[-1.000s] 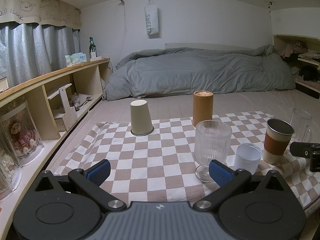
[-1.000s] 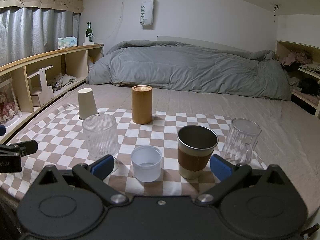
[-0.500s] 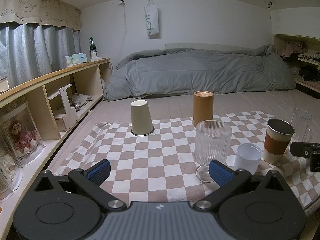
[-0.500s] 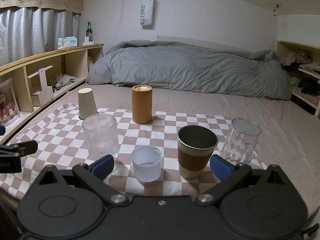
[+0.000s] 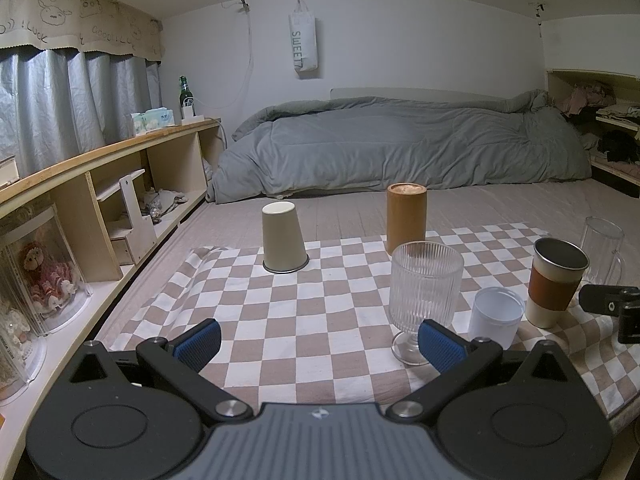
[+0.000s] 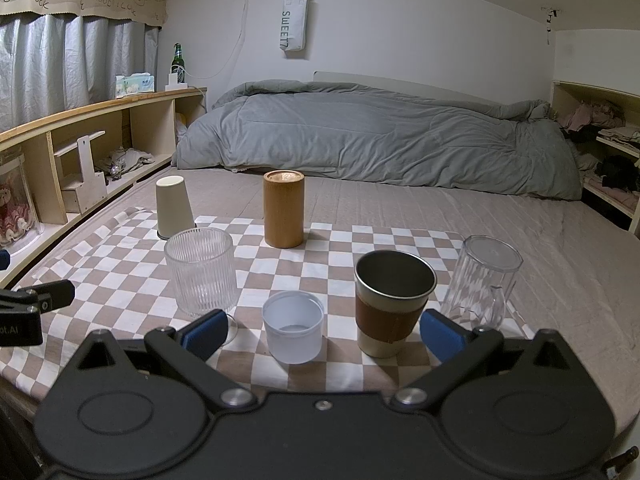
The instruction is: Flip cup upright
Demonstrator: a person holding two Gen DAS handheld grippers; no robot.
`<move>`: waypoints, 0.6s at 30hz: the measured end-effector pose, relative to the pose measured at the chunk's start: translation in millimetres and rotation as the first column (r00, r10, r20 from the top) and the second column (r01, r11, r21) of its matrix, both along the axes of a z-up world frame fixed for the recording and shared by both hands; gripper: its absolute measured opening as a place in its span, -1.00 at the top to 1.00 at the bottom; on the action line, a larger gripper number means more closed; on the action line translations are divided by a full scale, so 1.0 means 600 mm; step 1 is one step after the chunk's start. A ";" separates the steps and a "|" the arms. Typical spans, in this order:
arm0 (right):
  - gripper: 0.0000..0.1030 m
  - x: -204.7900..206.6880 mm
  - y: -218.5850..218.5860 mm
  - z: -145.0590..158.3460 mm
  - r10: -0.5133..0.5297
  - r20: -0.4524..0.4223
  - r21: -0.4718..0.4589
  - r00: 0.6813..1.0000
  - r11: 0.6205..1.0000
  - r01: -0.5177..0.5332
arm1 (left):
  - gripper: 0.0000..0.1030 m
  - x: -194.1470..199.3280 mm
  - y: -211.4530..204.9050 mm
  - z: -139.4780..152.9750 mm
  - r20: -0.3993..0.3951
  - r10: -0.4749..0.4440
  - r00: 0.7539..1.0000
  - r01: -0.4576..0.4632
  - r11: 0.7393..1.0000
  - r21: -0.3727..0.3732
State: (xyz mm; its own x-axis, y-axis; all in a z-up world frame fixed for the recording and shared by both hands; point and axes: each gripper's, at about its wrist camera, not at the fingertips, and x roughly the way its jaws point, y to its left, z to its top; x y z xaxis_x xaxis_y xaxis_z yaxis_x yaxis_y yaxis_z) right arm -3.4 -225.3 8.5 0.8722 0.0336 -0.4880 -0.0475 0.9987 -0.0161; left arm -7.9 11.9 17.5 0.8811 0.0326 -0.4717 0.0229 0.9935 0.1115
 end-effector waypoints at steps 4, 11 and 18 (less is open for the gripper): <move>-1.00 0.000 0.000 0.000 -0.001 -0.001 0.000 1.000 1.000 0.001 | -1.00 0.000 0.000 0.000 0.000 -0.001 1.000 0.001 1.000 0.000; -1.00 0.000 0.000 0.000 0.000 0.000 0.000 1.000 1.000 0.000 | -1.00 0.000 0.000 -0.001 0.001 0.000 1.000 0.000 1.000 0.001; -1.00 0.000 0.000 0.000 0.000 -0.001 0.000 1.000 1.000 0.000 | -1.00 0.001 0.001 0.001 0.004 -0.002 1.000 0.002 1.000 0.003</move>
State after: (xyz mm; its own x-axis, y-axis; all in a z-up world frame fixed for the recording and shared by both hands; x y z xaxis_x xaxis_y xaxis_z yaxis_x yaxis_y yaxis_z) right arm -3.3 -225.5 8.6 0.8718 0.0336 -0.4887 -0.0474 0.9988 -0.0159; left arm -7.0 12.3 17.8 0.8833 0.0317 -0.4678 0.0249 0.9931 0.1143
